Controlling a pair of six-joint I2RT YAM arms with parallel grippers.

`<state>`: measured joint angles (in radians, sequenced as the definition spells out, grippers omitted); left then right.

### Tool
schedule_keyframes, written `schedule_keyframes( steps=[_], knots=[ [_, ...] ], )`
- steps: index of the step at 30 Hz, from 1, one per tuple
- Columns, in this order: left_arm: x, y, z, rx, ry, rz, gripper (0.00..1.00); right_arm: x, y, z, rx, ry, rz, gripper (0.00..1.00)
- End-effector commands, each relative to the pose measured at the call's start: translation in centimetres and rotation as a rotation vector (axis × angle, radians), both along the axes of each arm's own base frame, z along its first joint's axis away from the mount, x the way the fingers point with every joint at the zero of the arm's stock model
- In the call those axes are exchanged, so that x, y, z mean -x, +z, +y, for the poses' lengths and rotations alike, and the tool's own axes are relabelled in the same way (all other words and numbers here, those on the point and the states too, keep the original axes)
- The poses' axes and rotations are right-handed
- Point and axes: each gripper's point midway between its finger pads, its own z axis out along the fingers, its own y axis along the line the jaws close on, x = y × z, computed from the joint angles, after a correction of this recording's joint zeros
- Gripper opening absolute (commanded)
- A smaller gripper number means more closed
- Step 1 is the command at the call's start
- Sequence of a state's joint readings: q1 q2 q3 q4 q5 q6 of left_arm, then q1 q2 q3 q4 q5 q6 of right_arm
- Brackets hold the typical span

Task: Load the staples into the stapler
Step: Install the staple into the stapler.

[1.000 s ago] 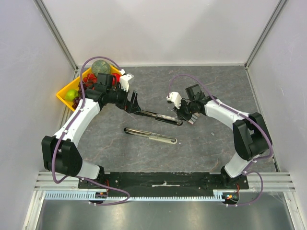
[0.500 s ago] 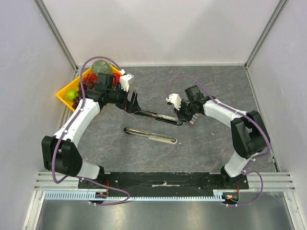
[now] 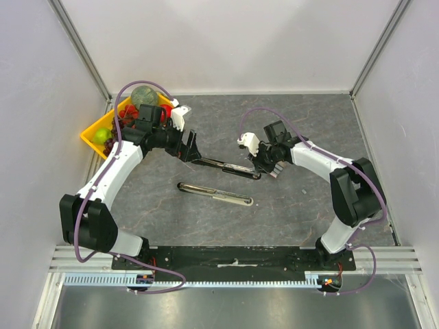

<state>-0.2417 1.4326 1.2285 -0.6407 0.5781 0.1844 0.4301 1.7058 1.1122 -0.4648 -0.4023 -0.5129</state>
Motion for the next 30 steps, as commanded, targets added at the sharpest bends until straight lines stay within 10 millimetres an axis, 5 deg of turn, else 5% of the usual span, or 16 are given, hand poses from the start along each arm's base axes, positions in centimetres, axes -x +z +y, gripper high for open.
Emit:
schedule_keyframes(
  steps=[1, 30],
  knots=[
    [-0.3, 0.8, 0.0, 0.009, -0.024, -0.044, 1.0, -1.3, 0.6, 0.4, -0.001, -0.003, -0.031, 0.23],
    [-0.4, 0.7, 0.1, 0.015, -0.019, -0.035, 1.0, -0.5, 1.6, 0.4, -0.012, 0.071, -0.063, 0.24]
  ],
)
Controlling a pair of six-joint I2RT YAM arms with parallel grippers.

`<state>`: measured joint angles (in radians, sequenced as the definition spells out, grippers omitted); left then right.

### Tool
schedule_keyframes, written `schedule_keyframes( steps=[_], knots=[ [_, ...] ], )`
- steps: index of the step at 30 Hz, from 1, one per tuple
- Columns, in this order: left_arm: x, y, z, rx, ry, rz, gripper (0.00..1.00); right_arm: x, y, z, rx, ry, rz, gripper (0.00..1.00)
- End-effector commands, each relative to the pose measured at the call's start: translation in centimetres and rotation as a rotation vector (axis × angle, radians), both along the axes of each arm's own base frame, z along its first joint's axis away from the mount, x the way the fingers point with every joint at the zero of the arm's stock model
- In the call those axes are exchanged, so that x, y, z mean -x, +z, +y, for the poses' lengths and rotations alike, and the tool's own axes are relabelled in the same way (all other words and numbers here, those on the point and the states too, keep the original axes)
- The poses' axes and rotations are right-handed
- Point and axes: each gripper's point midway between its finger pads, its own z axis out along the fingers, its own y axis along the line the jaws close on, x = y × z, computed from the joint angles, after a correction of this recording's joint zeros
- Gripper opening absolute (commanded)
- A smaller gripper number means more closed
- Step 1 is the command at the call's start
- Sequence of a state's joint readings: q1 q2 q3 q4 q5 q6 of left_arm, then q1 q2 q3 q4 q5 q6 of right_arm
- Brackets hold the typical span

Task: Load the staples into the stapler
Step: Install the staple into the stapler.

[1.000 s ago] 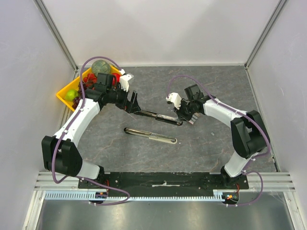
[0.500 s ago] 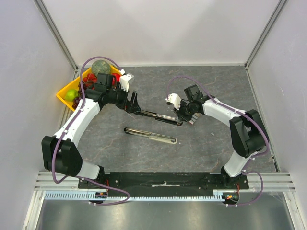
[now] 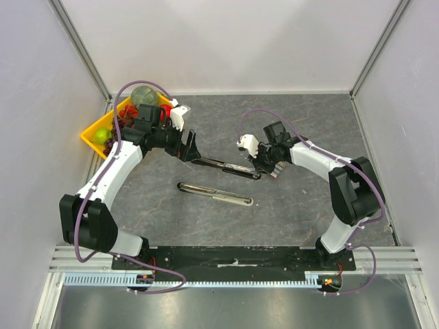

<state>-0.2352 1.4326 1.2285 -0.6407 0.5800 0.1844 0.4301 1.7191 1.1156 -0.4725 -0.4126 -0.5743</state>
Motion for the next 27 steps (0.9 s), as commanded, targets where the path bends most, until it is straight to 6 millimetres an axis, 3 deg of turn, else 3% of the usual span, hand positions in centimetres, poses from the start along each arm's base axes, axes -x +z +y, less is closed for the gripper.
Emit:
schedule_keyframes(
  steps=[1, 27],
  knots=[
    [-0.2, 0.6, -0.1, 0.011, -0.026, -0.035, 1.0, -0.5, 2.0, 0.4, -0.027, 0.02, -0.051, 0.24],
    [-0.3, 0.4, -0.1, 0.013, -0.024, -0.029, 0.99, -0.3, 0.5, -0.3, 0.028, 0.021, -0.024, 0.24]
  ],
)
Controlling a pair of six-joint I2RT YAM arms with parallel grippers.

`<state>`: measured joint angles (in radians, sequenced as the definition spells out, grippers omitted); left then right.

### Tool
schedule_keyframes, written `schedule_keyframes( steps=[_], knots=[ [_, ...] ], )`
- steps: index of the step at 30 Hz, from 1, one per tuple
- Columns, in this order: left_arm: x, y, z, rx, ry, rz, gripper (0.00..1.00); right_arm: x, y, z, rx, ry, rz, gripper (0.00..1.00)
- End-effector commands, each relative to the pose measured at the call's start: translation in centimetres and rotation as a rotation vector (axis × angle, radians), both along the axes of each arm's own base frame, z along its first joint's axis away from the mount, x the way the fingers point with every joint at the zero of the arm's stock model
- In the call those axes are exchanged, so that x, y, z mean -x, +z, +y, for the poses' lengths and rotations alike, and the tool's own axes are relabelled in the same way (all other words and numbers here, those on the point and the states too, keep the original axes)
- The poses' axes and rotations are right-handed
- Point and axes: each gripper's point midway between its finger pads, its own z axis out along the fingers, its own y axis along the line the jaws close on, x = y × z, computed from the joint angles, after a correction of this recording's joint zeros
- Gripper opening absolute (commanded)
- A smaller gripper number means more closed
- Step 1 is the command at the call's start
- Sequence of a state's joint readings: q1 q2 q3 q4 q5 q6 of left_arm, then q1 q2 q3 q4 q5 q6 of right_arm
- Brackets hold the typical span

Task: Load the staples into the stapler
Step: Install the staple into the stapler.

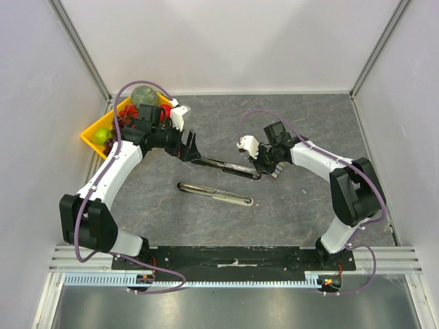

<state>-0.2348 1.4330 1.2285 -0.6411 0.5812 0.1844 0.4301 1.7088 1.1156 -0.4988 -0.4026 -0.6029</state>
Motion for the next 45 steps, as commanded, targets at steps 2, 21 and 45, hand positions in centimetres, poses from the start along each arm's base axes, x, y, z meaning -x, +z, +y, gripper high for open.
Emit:
schedule_keyframes(
  steps=[2, 21, 45],
  knots=[
    [-0.3, 0.5, -0.2, 0.013, -0.024, -0.031, 1.0, -0.6, 0.4, 0.1, 0.007, 0.003, -0.019, 0.24],
    [-0.3, 0.5, -0.1, 0.015, -0.025, -0.029, 1.0, -1.1, 0.0, 0.5, 0.005, 0.0, 0.001, 0.29],
    [-0.3, 0.6, -0.1, 0.017, -0.022, -0.029, 0.99, -1.1, 1.8, 0.2, 0.004, 0.009, -0.041, 0.48]
  ],
)
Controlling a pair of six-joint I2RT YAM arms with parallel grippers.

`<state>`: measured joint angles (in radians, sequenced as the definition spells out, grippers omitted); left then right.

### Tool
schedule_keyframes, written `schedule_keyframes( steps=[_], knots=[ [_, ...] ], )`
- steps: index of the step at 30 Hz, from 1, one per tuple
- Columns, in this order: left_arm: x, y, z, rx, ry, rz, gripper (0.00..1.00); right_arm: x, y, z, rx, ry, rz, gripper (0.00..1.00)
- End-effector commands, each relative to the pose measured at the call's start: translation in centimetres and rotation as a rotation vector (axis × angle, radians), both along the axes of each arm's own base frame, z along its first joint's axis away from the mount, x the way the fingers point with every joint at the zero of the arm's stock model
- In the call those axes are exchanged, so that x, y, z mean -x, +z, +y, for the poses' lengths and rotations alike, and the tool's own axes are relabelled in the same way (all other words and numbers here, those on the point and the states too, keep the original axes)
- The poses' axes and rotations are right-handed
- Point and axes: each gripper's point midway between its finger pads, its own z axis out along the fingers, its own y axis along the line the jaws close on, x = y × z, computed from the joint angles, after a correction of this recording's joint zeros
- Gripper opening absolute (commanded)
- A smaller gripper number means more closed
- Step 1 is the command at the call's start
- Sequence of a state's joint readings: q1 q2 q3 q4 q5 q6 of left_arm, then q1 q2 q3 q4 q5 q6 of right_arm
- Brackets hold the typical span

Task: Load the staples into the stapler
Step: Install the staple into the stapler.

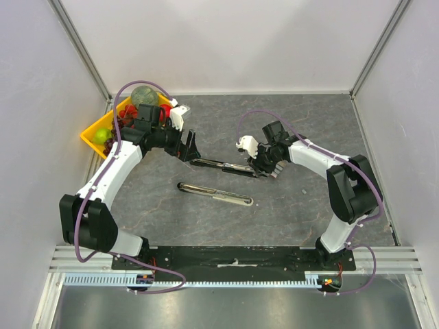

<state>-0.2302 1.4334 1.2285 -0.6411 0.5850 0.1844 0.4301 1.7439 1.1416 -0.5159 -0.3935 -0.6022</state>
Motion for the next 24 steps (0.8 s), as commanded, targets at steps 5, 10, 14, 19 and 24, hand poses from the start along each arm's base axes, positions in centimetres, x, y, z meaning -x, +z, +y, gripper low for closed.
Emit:
schedule_keyframes(
  steps=[5, 10, 14, 19, 24],
  knots=[
    [-0.3, 0.6, -0.1, 0.015, -0.023, -0.028, 1.0, -0.8, 3.4, -0.2, -0.019, 0.009, -0.075, 0.52],
    [-0.3, 0.6, -0.1, 0.017, -0.024, -0.028, 1.0, -1.7, 4.5, -1.2, -0.031, -0.026, -0.1, 0.53],
    [-0.3, 0.6, -0.1, 0.018, -0.023, -0.027, 1.0, -3.3, 4.9, -1.5, -0.046, -0.096, -0.145, 0.52],
    [-0.3, 0.6, -0.1, 0.018, -0.023, -0.027, 1.0, -4.4, 5.0, -0.9, -0.079, -0.141, -0.163, 0.52],
    [-0.3, 0.6, -0.1, 0.018, -0.025, -0.028, 0.99, -4.5, 4.9, 0.1, -0.092, -0.136, -0.17, 0.52]
  ],
)
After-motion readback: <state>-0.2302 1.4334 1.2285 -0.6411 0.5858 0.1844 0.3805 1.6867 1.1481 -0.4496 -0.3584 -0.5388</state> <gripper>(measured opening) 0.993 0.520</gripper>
